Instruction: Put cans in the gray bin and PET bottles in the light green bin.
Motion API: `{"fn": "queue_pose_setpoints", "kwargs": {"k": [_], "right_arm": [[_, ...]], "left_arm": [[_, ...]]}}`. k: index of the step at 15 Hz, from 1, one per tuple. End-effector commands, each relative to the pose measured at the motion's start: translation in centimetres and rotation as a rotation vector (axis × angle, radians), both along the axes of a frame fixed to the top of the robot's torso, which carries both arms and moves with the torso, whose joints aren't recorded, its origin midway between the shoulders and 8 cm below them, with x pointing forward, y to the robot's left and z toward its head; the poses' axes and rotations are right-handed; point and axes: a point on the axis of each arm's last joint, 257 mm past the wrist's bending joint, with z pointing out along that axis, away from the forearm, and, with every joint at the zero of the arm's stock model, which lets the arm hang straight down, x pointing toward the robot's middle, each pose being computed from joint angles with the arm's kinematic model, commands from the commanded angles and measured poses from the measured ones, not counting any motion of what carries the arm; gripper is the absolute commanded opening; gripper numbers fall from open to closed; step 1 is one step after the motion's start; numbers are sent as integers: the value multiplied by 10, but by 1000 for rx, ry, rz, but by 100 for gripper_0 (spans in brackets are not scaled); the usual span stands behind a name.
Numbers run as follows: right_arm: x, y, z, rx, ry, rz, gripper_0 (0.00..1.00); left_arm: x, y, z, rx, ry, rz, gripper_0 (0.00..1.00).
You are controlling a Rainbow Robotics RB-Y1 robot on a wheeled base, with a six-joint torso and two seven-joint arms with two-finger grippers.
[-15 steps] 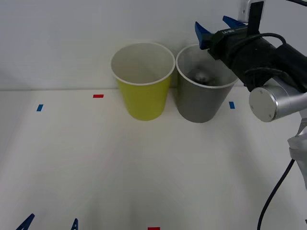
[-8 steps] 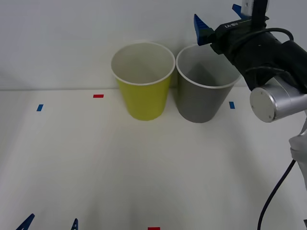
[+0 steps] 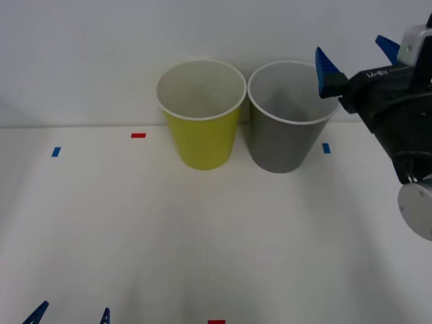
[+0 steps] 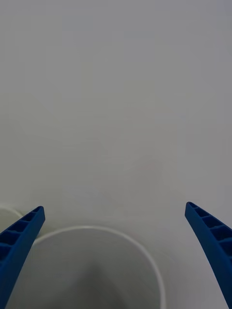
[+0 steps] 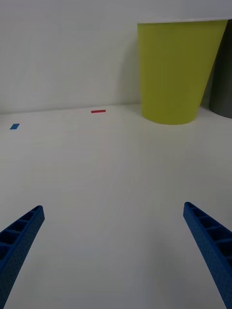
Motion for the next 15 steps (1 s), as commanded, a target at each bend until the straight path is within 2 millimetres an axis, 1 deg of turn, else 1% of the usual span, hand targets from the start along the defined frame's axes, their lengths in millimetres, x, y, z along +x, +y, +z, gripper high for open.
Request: {"fn": "queue_pose_setpoints", "kwargs": {"k": [1, 4, 6, 9, 12, 15], "right_arm": [[-38, -23, -42, -18, 68, -47, 100], [-64, -46, -65, -19, 99, -92, 100], [-82, -55, -73, -22, 114, -113, 100], [-101, -67, -81, -60, 113, -125, 100], [-116, -72, -89, -91, 106, -124, 100], [-121, -74, -92, -126, 97, -138, 100]], "left_arm": [[0, 0, 0, 0, 0, 0, 100], [0, 0, 0, 0, 0, 0, 100], [0, 0, 0, 0, 0, 0, 100], [0, 0, 0, 0, 0, 0, 100], [0, 0, 0, 0, 0, 0, 100], [0, 0, 0, 0, 0, 0, 100]]}}
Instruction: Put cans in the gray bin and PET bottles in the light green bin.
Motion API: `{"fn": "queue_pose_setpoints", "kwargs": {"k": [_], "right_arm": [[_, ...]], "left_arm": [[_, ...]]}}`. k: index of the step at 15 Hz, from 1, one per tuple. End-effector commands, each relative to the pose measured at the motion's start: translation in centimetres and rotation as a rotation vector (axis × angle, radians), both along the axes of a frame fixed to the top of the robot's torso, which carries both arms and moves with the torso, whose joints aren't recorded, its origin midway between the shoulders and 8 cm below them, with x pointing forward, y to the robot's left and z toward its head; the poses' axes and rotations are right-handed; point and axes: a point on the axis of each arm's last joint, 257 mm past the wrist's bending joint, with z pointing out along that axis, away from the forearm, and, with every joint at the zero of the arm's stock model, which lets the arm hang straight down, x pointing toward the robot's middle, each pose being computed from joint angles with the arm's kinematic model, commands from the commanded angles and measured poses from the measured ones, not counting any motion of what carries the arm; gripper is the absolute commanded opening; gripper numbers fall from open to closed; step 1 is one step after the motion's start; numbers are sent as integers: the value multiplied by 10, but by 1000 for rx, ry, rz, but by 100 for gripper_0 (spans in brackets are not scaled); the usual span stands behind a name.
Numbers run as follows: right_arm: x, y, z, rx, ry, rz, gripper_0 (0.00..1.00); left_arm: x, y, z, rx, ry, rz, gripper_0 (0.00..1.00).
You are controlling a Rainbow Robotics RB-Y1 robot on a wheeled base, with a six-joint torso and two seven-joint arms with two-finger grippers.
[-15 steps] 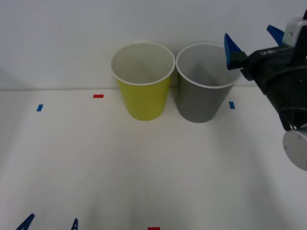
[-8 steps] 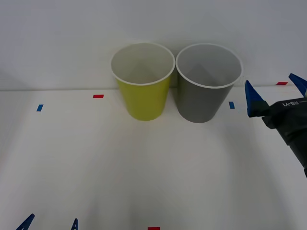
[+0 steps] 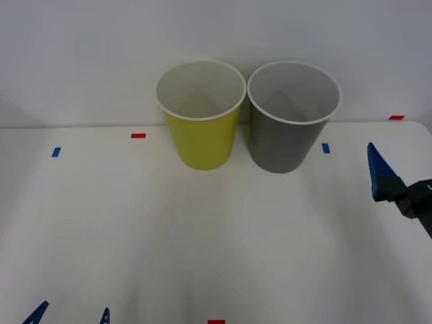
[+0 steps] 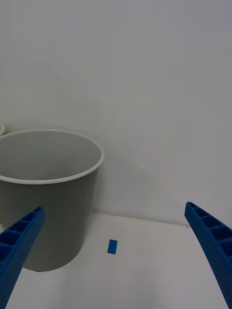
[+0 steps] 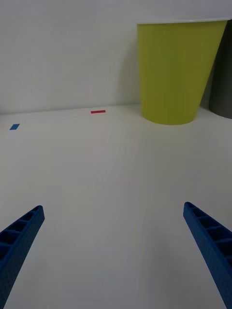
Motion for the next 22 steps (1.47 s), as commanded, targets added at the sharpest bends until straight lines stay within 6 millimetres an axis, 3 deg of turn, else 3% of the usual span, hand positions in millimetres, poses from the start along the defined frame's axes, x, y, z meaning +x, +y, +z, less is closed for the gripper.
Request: {"fn": "queue_pose_setpoints", "kwargs": {"k": [1, 3, 9, 17, 22], "right_arm": [[-2, 0, -4, -29, -1, -5, 100], [-1, -6, -18, -15, -23, -34, 100], [-5, -1, -87, -14, -64, -81, 100], [-40, -9, -132, -43, -92, -36, 100], [-65, -17, -148, -2, -54, -64, 100]], "left_arm": [[0, 0, 0, 0, 0, 0, 100], [0, 0, 0, 0, 0, 0, 100], [0, 0, 0, 0, 0, 0, 100], [0, 0, 0, 0, 0, 0, 100], [0, 0, 0, 0, 0, 0, 100]]}}
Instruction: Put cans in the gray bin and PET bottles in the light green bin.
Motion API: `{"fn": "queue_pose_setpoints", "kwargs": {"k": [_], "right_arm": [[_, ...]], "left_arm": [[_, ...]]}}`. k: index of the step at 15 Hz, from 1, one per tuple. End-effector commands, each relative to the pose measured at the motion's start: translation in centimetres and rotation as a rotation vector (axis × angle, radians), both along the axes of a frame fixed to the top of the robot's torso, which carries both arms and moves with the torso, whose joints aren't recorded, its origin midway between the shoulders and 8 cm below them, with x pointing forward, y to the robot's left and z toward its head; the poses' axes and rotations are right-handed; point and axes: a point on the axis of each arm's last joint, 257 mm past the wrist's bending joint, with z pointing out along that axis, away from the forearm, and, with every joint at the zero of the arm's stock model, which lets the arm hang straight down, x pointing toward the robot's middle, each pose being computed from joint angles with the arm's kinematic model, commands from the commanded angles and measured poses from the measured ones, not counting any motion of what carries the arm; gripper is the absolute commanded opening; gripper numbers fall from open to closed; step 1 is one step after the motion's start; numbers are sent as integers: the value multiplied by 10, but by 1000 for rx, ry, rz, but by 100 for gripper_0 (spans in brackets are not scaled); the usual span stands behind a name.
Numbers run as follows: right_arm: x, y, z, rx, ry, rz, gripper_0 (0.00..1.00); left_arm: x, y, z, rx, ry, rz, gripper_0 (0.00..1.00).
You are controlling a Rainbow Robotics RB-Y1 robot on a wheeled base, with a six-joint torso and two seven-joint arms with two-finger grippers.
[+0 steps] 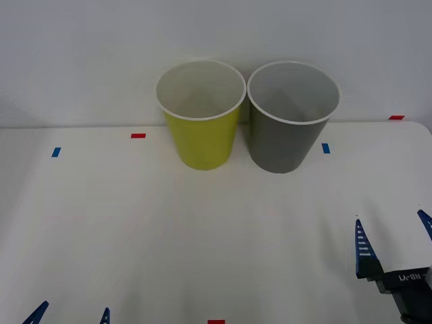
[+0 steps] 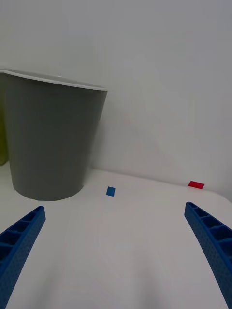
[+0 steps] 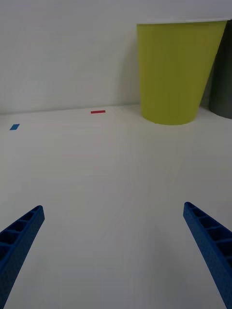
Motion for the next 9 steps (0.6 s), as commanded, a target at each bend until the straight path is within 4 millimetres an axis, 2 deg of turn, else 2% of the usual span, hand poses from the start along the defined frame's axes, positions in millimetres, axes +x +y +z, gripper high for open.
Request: {"fn": "queue_pose_setpoints", "kwargs": {"k": [1, 4, 6, 9], "right_arm": [[-7, -3, -7, 44, 14, -23, 100], [-14, 1, -12, 78, 25, -28, 100], [-21, 3, -15, 42, 25, -33, 100], [-39, 5, -17, 4, 18, -52, 100]], "left_arm": [[0, 0, 0, 0, 0, 0, 100], [0, 0, 0, 0, 0, 0, 100], [0, 0, 0, 0, 0, 0, 100], [0, 0, 0, 0, 0, 0, 100]]}}
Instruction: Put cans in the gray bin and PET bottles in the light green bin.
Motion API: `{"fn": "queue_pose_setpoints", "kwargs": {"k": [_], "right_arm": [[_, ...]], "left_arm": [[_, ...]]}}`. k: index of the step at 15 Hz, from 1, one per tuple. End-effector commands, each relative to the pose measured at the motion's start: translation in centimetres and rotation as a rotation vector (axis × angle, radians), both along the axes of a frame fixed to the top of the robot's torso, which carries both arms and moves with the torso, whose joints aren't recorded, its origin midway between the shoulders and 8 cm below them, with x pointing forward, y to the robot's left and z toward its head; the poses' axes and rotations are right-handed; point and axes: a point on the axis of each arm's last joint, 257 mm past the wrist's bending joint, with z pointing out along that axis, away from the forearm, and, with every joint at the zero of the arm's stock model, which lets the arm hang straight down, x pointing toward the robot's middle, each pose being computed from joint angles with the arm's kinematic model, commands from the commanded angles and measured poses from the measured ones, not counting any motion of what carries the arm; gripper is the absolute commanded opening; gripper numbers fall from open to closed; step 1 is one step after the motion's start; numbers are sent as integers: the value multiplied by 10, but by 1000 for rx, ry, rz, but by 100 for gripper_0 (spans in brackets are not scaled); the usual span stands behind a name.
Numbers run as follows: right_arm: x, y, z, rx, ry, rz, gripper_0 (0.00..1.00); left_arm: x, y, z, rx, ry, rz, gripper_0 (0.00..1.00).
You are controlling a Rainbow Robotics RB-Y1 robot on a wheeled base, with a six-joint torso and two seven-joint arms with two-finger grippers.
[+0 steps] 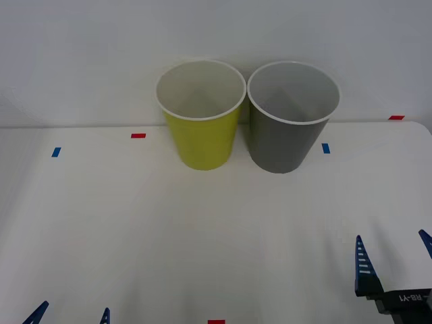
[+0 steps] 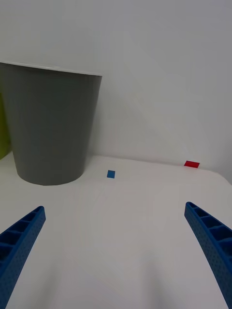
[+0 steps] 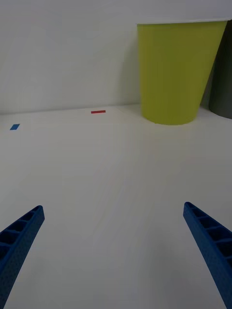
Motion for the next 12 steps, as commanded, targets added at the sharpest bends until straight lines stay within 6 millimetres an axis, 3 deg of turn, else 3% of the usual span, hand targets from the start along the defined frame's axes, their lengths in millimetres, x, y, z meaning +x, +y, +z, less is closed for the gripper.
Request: {"fn": "queue_pose_setpoints", "kwargs": {"k": [1, 4, 8, 12], "right_arm": [[-21, 2, -1, -3, -9, -6, 100], [-40, 1, 1, -46, -14, 27, 100], [-69, -4, -23, -84, 1, 48, 100], [-84, -3, -23, -101, -4, 55, 100]], "left_arm": [[0, 0, 0, 0, 0, 0, 100], [0, 0, 0, 0, 0, 0, 100], [0, 0, 0, 0, 0, 0, 100], [0, 0, 0, 0, 0, 0, 100]]}}
